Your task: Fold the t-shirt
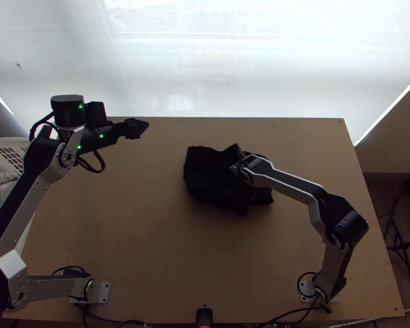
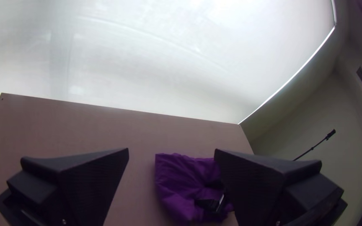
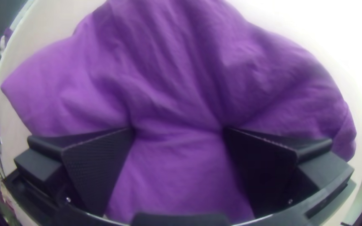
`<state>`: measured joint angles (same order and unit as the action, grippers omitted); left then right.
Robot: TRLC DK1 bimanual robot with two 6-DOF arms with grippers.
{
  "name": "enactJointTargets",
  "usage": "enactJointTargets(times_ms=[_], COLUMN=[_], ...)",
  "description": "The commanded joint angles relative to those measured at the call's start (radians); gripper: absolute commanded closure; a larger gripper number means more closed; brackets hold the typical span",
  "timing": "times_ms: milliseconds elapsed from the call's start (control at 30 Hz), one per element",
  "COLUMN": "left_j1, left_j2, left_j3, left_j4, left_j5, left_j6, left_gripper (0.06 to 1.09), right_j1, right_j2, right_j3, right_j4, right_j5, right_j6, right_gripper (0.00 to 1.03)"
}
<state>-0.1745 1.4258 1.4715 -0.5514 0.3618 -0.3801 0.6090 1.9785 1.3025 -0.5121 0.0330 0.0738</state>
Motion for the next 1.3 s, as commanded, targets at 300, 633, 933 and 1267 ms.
enactJointTargets(times_ms=[300, 633, 933, 1267], left_j1=[-0.013, -0.016, -0.016, -0.016], left_j2=[0.028, 0.030, 0.024, 0.018], left_j3=[0.006, 0.012, 0.015, 0.026], left_j4=[0.016, 0.021, 0.021, 0.019], left_j5=[0.000, 0.002, 0.002, 0.002], left_j6=[-0.014, -0.014, -0.014, -0.016], left_gripper=[0.10, 0.10, 0.10, 0.10], right_j1=[-0.457, -0.681, -0.741, -0.641], right_j2=[-0.064, -0.023, -0.024, -0.287], right_j3=[-0.072, 0.024, 0.055, 0.052], right_j4=[0.003, 0.003, 0.000, -0.029], right_j5=[-0.004, 0.042, 0.048, 0.050], right_j6=[0.058, 0.109, 0.083, 0.083], right_gripper=[0.04, 0.04, 0.04, 0.04])
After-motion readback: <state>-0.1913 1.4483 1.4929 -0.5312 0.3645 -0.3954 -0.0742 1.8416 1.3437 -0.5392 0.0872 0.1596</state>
